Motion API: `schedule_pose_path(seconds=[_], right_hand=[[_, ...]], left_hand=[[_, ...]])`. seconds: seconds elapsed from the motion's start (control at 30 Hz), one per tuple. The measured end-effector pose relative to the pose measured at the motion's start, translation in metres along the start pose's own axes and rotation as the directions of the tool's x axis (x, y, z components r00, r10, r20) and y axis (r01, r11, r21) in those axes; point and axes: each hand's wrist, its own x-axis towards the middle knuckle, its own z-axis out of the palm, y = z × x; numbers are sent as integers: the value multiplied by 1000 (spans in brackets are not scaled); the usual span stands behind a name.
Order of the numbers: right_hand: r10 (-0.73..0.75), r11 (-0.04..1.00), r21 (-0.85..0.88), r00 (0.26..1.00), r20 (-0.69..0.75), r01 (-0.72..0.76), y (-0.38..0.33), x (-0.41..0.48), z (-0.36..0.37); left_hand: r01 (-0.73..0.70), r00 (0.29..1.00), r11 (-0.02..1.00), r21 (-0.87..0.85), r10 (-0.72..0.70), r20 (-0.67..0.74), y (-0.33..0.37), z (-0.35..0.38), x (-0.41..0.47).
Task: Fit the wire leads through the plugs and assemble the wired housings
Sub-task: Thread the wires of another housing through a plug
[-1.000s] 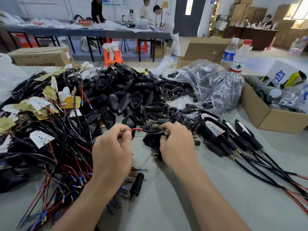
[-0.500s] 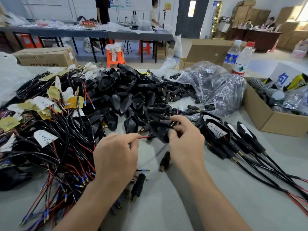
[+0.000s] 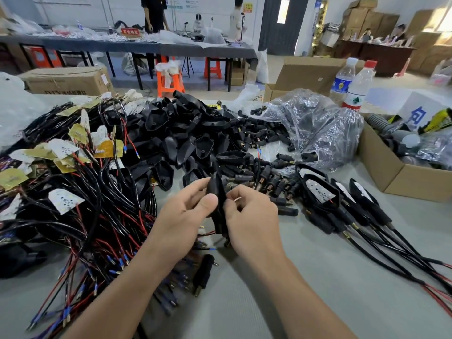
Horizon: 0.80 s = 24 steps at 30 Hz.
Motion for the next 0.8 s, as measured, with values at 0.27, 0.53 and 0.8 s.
schedule_pose_path(seconds=[0.27, 0.53, 0.8], right_hand=[[92, 995, -17, 983, -157, -96, 9, 18, -17], [-140, 928, -255, 890, 434, 271, -30, -5, 25], [21, 982, -171, 848, 529, 82, -26, -9, 17]], left_hand=[[66, 932, 825, -561, -253, -261, 2, -21, 12], [-97, 891, 661, -744, -276, -361, 10, -53, 13], [-65, 895, 718, -693, -265, -358, 10, -54, 13]])
